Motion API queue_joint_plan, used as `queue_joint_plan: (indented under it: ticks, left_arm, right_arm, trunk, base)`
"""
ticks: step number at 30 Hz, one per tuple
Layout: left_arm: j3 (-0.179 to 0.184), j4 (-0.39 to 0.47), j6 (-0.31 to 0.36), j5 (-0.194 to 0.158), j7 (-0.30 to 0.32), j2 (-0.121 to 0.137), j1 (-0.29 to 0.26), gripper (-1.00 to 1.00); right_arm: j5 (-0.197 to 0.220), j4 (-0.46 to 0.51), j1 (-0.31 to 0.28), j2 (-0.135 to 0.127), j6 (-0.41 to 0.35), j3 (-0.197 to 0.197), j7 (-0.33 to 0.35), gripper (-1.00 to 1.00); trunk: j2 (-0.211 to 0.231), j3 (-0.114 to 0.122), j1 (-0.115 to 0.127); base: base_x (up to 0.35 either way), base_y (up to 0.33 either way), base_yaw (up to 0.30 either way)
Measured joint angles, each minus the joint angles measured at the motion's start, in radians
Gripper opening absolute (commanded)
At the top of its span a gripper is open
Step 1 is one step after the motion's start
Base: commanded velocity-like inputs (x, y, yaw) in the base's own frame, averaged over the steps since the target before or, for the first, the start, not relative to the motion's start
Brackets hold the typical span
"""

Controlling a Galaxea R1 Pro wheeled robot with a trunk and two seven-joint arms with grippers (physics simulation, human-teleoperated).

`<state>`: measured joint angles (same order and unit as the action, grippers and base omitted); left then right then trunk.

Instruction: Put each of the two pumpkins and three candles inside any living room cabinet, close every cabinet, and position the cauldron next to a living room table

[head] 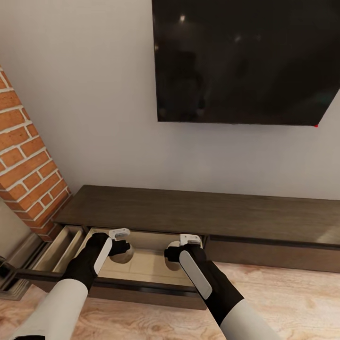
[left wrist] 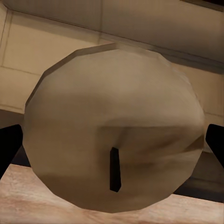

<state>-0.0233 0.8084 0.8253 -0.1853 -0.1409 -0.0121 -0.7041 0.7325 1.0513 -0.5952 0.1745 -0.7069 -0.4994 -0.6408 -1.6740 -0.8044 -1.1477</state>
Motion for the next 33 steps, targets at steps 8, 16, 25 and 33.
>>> queue_joint_plan:
  ticks: [8, 16, 25, 33]
  left_arm:
    - [0.0, 0.0, 0.0, 0.001, 0.0, -0.001, 0.0, -1.0]
    - [0.0, 0.0, -0.016, 0.001, 0.0, -0.014, 0.0, -1.0]
    - [0.0, 0.0, -0.036, 0.003, 0.0, -0.017, 0.001, -1.0]
    - [0.0, 0.0, -0.038, 0.003, 0.0, -0.016, 0.002, -1.0]
  right_arm:
    - [-0.001, -0.011, 0.0, 0.0, 0.0, 0.001, 0.0, -1.0]
    - [-0.002, -0.025, 0.0, 0.0, 0.004, 0.001, 0.001, -1.0]
    - [0.001, -0.024, 0.001, 0.0, 0.006, 0.002, 0.001, -1.0]
    - [0.001, -0.025, 0.002, 0.0, 0.056, 0.0, 0.002, -1.0]
  trunk:
    - [-0.035, -0.016, -0.019]
    - [-0.091, -0.041, -0.05]
    - [-0.154, -0.069, -0.084]
    - [-0.21, -0.094, -0.115]
  base:
    - [0.001, 0.0, 0.0]
    - [0.0, 0.0, 0.0]
    - [0.0, 0.0, 0.0]
    - [0.0, 0.0, 0.0]
